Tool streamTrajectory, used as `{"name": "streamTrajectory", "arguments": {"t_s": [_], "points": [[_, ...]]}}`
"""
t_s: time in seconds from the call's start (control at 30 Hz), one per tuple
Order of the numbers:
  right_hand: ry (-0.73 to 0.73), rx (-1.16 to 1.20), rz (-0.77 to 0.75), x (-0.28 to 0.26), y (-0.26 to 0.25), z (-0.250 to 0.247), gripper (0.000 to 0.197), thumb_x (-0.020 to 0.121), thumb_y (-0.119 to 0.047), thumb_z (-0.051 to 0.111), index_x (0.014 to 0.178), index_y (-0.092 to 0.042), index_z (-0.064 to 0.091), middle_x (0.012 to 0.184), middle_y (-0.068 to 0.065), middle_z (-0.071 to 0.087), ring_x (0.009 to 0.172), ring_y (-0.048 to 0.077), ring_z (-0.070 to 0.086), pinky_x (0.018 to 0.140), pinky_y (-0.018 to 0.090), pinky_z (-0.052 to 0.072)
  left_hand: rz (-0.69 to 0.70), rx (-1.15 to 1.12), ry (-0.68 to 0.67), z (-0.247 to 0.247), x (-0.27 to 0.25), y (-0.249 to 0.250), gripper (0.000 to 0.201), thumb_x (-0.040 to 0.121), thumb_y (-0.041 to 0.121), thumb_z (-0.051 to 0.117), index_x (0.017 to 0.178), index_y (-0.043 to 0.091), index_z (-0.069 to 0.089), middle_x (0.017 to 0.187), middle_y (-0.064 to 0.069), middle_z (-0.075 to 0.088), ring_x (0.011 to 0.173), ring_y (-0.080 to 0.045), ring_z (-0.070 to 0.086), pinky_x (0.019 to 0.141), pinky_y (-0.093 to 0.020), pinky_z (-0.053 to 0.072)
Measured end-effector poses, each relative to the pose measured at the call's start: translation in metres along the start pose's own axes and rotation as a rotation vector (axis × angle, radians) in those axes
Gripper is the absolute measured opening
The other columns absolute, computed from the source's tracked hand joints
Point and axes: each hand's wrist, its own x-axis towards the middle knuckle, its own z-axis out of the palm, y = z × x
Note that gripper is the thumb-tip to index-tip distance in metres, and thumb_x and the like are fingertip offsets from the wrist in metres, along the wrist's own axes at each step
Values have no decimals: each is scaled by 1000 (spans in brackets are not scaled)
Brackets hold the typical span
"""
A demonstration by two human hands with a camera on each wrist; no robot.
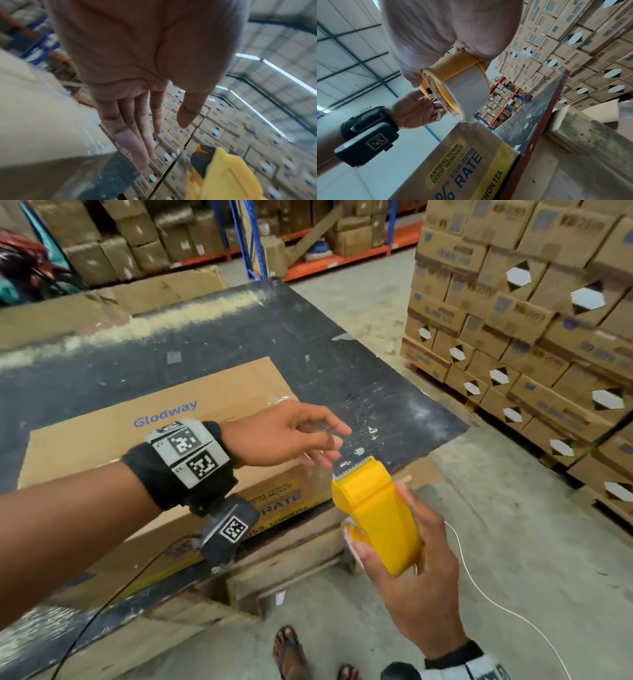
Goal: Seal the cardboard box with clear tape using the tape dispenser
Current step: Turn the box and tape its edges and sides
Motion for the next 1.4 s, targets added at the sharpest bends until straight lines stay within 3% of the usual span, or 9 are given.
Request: {"name": "streamTrajectory", "arguments": {"t_s": [0.17,0.33,0.57,0.73,0.87,0.97,1.07,1.27,1.4], "points": [[-11,45,-104,2,-11,3,76,83,-62,68,145,-25,43,143,-37,42,124,-4,54,88,22,53,-88,-303,-11,12,-25,0,32,97,10,65,129,9,67,83,2,80,74,-8,73,76,-21,60],[-61,52,-135,3,-24,15,79,83,-62,69,146,-25,41,142,-37,42,119,-4,56,81,26,56,-126,-482,56,1,-48,-2,22,96,18,62,114,18,75,90,-7,76,69,-11,70,64,-20,57],[-100,72,-200,8,-61,53,73,83,-65,66,146,-39,40,143,-40,38,121,-11,51,81,7,49,-63,-453,101,-36,-86,-29,37,88,1,72,125,6,69,89,-10,78,78,-17,68,80,-27,58],[-110,35,-216,8,-99,104,78,81,-67,65,148,-37,37,143,-41,38,121,-11,52,79,13,53,-67,-473,208,-89,-125,-58,31,97,0,59,126,4,68,89,-8,77,71,-10,69,72,-23,58],[-104,40,-209,5,-138,163,80,82,-63,68,149,-30,39,147,-39,37,130,-7,49,86,36,60,-12,-505,171,-138,-167,-93,40,92,-2,67,131,3,64,91,-8,74,77,-10,69,72,-23,58],[-107,54,-209,1,-169,209,80,81,-58,70,149,-29,40,146,-41,36,129,-11,48,86,25,58,10,-467,237,-173,-193,-122,39,91,-7,66,129,2,65,83,-2,76,74,-7,70,68,-22,57],[-119,73,-163,-1,-197,252,79,81,-52,74,150,-32,42,144,-42,39,128,-6,52,85,34,60,19,-435,281,-206,-214,-148,36,91,-10,64,124,4,68,79,0,77,73,-8,71,67,-22,57],[-119,-123,-105,-20,-242,296,75,76,-58,77,143,-46,46,129,-33,53,101,-1,62,75,33,60,-2,-409,492,-303,-240,-195,32,78,-5,75,105,13,72,68,1,77,76,-12,71,71,-23,55],[-131,-240,-63,-42,-268,301,76,67,-71,69,137,-45,54,97,-21,69,68,9,67,63,22,54,-101,-402,543,-369,-244,-245,28,86,-8,70,103,15,70,67,2,77,79,-13,71,74,-23,57]]}}
